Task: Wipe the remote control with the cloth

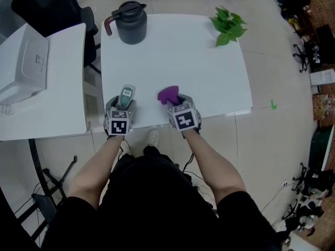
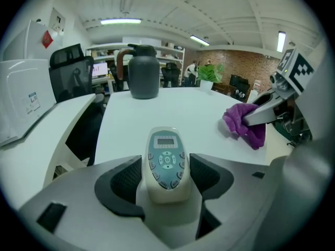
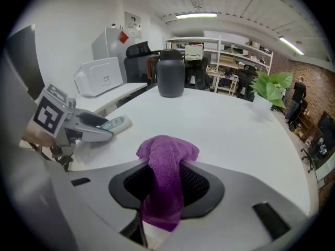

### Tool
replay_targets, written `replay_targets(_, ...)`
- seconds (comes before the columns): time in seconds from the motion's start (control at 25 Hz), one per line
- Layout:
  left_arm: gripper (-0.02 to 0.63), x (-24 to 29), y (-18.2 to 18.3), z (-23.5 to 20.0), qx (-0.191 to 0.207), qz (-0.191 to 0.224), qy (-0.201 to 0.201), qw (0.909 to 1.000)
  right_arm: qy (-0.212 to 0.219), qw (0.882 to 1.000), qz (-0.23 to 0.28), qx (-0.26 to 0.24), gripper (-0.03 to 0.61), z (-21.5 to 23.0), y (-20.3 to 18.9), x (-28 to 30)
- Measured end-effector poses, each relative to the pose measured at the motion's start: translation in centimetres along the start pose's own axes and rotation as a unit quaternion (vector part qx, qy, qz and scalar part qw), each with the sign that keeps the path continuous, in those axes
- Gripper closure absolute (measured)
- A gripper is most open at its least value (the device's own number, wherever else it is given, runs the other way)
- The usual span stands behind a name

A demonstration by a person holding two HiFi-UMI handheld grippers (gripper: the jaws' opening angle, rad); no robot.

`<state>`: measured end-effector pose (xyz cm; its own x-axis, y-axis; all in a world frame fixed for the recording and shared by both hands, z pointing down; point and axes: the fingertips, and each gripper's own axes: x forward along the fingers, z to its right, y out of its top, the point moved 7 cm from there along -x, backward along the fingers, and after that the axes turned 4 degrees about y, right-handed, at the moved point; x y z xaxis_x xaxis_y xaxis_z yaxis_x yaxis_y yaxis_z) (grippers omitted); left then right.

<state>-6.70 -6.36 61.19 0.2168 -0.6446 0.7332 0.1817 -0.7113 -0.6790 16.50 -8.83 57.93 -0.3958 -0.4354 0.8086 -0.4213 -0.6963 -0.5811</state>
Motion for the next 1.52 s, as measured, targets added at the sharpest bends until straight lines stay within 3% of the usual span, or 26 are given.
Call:
replay_targets(0.28, 0.321, -2.0, 0.5, -0.3, 0.016, 0.016, 0.003, 0.9997, -0.012, 0.999, -0.021, -0.026, 0.356, 0.5, -0.2, 1.8)
replay_targets(0.56, 0.321, -8.2, 2.4, 0.3, 0.036, 0.083, -0.044, 0.9950, -0.023, 0.998, 0.061, -0.001, 0.347, -1.9, 0.8, -4.1)
replay_targets(0.88, 0.323, -15.4, 4.1, 0.4, 0.075, 0.147, -0.112, 0.9799, -0.030, 0.988, 0.151, 0.016, 0.365, -10.2, 2.1, -11.2)
replay_targets(1.16, 0.487, -19.9, 4.4, 1.9, 0.136, 0.193, -0.168, 0.9571, -0.070, 0.978, 0.194, 0.011, 0.491, -15.5, 2.5, -15.0)
replay_targets(1.36, 0.606, -22.0, 4.7, 2.9, 0.162, 0.216, -0.177, 0.9465, -0.081, 0.974, 0.210, 0.004, 0.560, -17.1, 2.5, -16.8)
replay_targets(1.52, 0.612, -22.9, 5.0, 4.1, 0.171, 0.226, -0.170, 0.9437, -0.065, 0.973, 0.219, -0.010, 0.563, -17.2, 2.4, -17.7)
